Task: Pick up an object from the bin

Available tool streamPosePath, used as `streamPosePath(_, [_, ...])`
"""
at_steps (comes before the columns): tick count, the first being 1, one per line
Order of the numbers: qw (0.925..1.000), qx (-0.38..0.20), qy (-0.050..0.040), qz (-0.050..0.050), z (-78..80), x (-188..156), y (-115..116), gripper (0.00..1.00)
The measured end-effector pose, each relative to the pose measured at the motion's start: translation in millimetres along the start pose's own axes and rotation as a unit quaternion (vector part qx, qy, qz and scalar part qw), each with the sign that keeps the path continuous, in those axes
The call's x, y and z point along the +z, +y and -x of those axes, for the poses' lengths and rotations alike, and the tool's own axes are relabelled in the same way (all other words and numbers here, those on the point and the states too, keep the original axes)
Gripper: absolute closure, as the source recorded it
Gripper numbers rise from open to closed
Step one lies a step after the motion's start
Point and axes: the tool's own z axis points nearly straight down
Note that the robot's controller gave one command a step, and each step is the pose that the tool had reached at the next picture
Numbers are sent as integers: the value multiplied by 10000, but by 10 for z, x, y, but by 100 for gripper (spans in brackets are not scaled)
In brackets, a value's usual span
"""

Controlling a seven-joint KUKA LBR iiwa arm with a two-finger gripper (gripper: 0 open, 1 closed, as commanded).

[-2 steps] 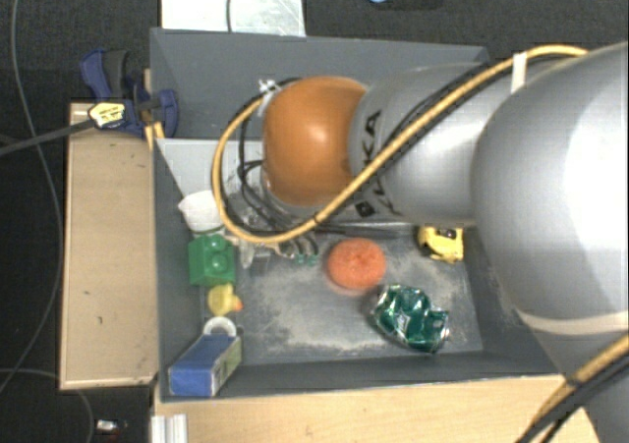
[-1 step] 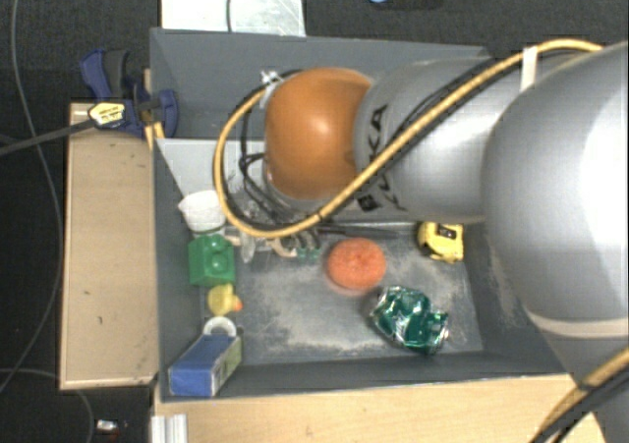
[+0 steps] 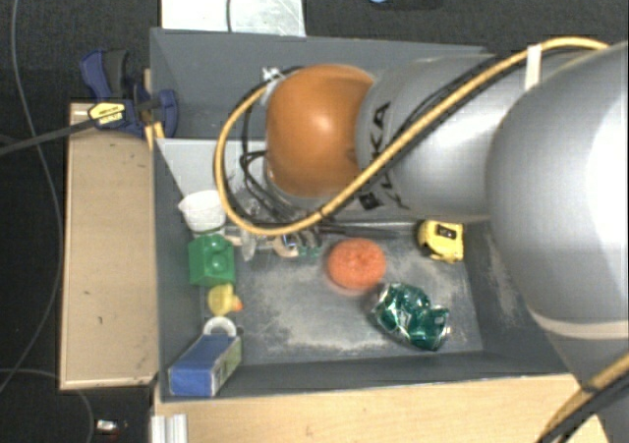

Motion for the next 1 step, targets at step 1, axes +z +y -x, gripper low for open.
streamPosePath(1, [10000,8,10,-1,5,-187,2,100])
